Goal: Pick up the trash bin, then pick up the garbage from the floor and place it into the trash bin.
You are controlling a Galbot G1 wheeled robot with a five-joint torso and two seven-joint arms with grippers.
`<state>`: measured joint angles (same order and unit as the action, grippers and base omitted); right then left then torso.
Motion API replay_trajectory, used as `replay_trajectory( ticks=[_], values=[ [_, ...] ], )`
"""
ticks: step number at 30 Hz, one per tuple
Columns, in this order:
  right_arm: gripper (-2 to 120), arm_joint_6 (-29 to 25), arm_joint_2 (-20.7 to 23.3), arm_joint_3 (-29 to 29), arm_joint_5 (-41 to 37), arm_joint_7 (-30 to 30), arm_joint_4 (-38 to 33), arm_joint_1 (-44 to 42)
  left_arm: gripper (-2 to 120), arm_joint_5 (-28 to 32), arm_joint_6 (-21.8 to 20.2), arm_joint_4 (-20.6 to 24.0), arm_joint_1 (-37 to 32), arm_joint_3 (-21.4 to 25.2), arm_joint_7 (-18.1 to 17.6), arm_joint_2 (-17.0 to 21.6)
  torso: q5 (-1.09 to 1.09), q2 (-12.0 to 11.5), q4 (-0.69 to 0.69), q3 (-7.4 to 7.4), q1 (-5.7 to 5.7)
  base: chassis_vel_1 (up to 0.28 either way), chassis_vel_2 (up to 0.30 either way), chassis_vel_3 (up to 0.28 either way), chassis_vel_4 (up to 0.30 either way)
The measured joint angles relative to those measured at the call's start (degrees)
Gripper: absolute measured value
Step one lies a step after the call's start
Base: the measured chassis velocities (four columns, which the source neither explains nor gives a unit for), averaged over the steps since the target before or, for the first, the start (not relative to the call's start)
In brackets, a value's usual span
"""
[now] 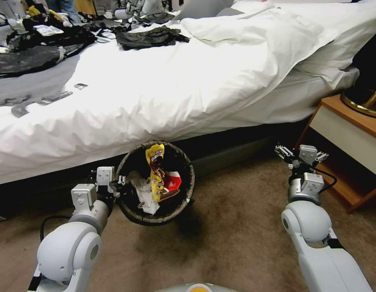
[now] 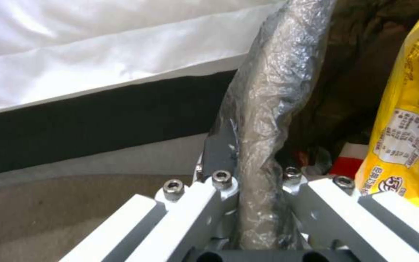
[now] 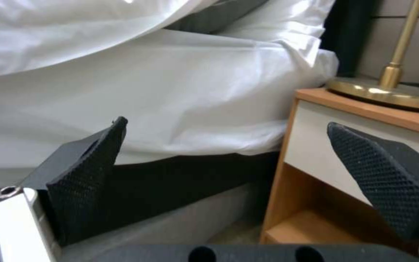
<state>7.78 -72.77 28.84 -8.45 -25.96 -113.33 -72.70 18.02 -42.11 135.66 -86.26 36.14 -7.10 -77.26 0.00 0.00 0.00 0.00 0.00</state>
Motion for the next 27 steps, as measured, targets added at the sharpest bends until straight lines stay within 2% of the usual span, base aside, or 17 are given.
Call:
replay_trajectory(
  ticks=[8,27],
  values=[
    [100,-0.1,-0.5,-0.8,0.4,0.0,0.2,0.0,0,0.5,0.0,2.1,-2.9,0.2,-1.0,0.4,0.0,0.0,0.0,0.0,0.0,0.006,0.004,0.005,0.006],
    [100,-0.7,-1.7,-1.6,2.4,0.2,-2.5,-4.7,0,0.7,0.0,1.3,-3.1,0.2,-1.0,0.8,-0.01,0.0,0.0,0.0,0.0,0.0,0.0,0.0,0.0]
  ],
)
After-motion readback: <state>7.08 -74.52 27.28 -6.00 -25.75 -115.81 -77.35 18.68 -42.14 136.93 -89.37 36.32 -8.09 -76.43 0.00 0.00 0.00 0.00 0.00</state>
